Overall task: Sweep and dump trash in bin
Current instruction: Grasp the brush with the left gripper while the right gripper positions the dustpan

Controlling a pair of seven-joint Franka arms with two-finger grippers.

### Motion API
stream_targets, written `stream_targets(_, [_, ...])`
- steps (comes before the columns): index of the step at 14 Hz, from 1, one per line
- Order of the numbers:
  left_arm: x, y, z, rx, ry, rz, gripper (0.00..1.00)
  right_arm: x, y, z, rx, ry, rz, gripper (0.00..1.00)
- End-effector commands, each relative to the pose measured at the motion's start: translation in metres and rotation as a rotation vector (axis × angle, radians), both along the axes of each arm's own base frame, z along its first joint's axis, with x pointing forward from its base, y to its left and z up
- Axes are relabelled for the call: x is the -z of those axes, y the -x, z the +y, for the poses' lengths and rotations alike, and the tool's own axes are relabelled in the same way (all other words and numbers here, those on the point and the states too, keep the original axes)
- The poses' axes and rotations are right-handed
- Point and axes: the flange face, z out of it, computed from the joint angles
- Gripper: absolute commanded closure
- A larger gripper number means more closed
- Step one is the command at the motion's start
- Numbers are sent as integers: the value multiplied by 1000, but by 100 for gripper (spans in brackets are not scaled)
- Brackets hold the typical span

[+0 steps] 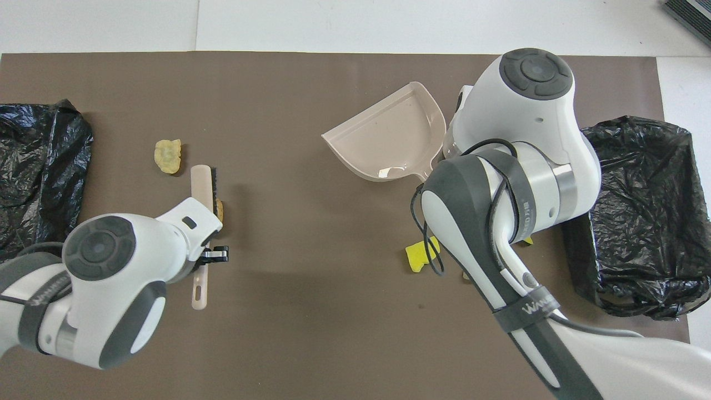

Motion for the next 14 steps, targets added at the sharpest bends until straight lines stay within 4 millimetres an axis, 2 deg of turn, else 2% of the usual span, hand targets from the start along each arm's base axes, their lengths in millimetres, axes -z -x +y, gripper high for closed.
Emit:
stream_targets(1, [1,-77,42,141,-22,-22,100,6,0,-21,-197,13,-19,100])
stream_targets(3, [-7,-129,82,254,-37,-62,100,11,-1,-27,-421,-10,-19,100])
stream_targets(4, [-3,-147,96,340,-48,-60,100,22,8,-18,-493,-18,8,100])
stream_targets(5, [6,-160,118,402,-57,-49,100,23,24,10,-530,-11,16,100])
stream_targets(6, [14,-168,135,458,-66,-41,100,21,30,23,-552,19,12,100])
stream_targets(8, [25,-182,157,552,-80,-30,100,16,26,25,-593,48,-18,100])
stream_targets(10, [31,-184,175,671,-94,-17,100,26,16,27,-711,12,-80,100])
stream_targets(11, [34,-181,177,765,-93,4,100,38,17,39,-731,11,-85,100])
stream_targets(14, [48,-164,179,988,-71,72,100,40,41,73,-738,18,-55,100])
